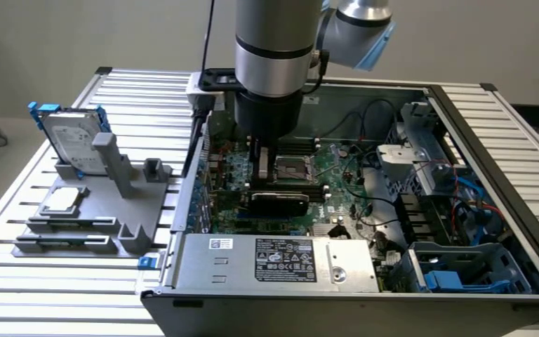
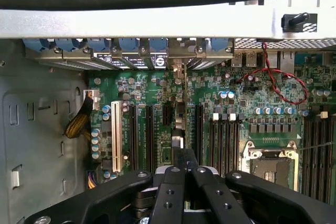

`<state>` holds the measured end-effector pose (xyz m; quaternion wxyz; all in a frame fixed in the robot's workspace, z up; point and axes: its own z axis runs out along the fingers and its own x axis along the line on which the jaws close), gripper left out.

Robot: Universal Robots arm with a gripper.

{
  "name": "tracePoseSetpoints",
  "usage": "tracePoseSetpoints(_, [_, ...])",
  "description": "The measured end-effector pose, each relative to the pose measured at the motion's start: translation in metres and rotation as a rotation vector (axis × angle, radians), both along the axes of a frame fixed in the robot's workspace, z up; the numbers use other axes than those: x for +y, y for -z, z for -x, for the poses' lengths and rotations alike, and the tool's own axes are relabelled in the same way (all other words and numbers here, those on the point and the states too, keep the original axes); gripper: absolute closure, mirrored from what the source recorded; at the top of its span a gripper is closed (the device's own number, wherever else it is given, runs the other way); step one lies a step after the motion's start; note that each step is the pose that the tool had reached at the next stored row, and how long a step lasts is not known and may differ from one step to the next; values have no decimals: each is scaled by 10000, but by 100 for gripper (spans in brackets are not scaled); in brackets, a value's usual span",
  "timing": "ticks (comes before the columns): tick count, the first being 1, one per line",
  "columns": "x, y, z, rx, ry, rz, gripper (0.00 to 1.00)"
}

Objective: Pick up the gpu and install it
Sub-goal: 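Press down on the gpu until it lock into place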

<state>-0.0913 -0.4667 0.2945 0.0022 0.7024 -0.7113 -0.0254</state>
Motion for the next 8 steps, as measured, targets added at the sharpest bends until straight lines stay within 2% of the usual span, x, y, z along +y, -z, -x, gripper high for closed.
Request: tracePoseSetpoints(8, [99,138,75,-65,-43,-4,89])
